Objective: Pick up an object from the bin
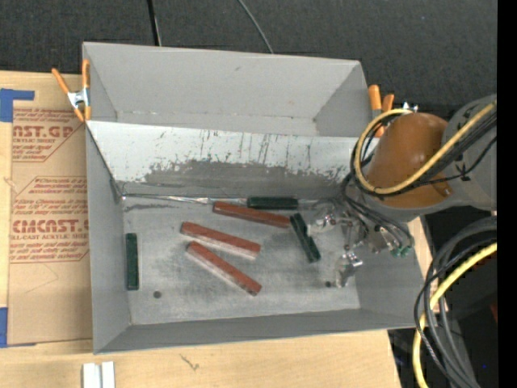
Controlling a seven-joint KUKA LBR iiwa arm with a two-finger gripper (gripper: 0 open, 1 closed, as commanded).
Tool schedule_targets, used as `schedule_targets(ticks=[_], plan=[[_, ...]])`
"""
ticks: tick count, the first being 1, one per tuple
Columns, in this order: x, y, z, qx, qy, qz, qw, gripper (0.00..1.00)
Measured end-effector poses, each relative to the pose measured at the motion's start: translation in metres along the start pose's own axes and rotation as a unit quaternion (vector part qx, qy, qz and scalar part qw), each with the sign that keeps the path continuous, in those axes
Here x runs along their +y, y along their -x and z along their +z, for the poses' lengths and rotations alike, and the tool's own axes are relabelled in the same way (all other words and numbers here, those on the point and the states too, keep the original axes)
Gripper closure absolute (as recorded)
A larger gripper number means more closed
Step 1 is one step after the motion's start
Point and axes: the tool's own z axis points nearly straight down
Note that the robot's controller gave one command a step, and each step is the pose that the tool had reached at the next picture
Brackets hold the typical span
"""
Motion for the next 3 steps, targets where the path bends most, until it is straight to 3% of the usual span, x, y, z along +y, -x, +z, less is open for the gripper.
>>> schedule_targets(ticks=[1,2,3], plan=[[0.014,0.035,0.028,-0.0083,-0.002,0.195,0.9808,1.00],[0.014,0.035,0.028,-0.0083,-0.002,0.195,0.9808,1.00],[0.016,0.031,-0.008,0.0016,0.000,0.202,0.9795,1.00]])
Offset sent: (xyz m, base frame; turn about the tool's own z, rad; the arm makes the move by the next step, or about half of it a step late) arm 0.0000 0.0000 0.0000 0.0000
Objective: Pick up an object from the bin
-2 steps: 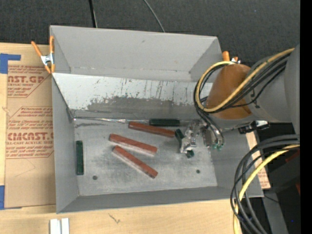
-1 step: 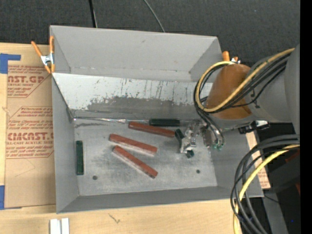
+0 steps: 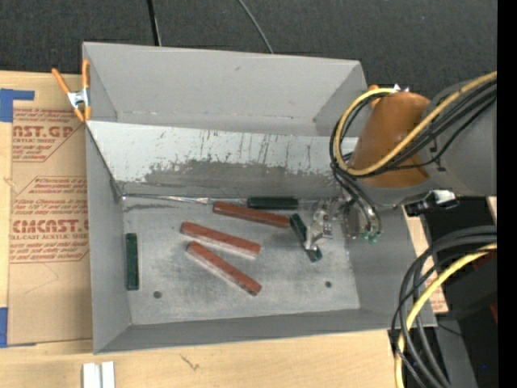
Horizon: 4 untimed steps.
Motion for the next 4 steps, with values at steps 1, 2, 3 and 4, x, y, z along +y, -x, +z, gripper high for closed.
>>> schedule_targets(ticks=[1,2,3,4], plan=[[0.002,0.002,-0.060,0.0006,-0.001,-0.019,0.9998,1.00],[0.003,0.003,-0.074,0.0002,-0.001,-0.025,0.9997,1.00],[-0.008,-0.017,-0.133,0.0014,-0.001,-0.041,0.9992,1.00],[-0.005,-0.018,-0.022,0.0000,0.000,0.009,1.0000,0.00]])
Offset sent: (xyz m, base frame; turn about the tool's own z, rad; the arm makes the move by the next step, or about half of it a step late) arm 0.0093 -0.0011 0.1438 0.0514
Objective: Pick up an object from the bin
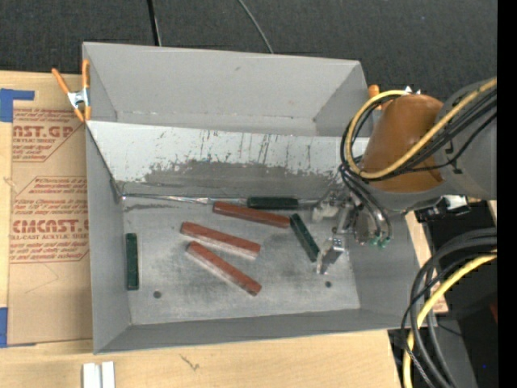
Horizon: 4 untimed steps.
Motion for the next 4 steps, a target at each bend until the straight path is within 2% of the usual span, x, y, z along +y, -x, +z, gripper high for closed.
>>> schedule_targets(ticks=[2,3,4], plan=[[0.000,0.001,-0.002,-0.0009,0.000,-0.001,1.0000,0.00],[-0.010,0.006,0.001,0.0052,0.000,-0.035,0.9994,0.00],[-0.014,0.009,0.019,-0.0066,-0.002,-0.104,0.9945,0.00]])
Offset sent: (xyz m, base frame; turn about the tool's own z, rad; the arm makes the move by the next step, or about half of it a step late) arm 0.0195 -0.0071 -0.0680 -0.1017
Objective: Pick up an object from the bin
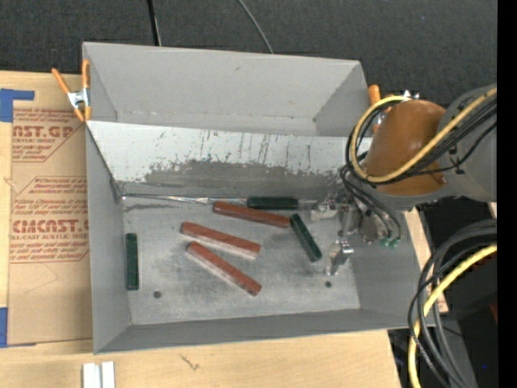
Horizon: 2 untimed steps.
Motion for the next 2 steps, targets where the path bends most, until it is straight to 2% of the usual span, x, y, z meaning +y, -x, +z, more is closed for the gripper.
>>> schedule_targets(ticks=[1,2], plan=[[-0.0565,0.0244,0.0424,0.0055,0.000,0.224,0.9745,1.00],[-0.0560,0.0244,0.0424,0.0059,0.000,0.224,0.9745,0.00]])
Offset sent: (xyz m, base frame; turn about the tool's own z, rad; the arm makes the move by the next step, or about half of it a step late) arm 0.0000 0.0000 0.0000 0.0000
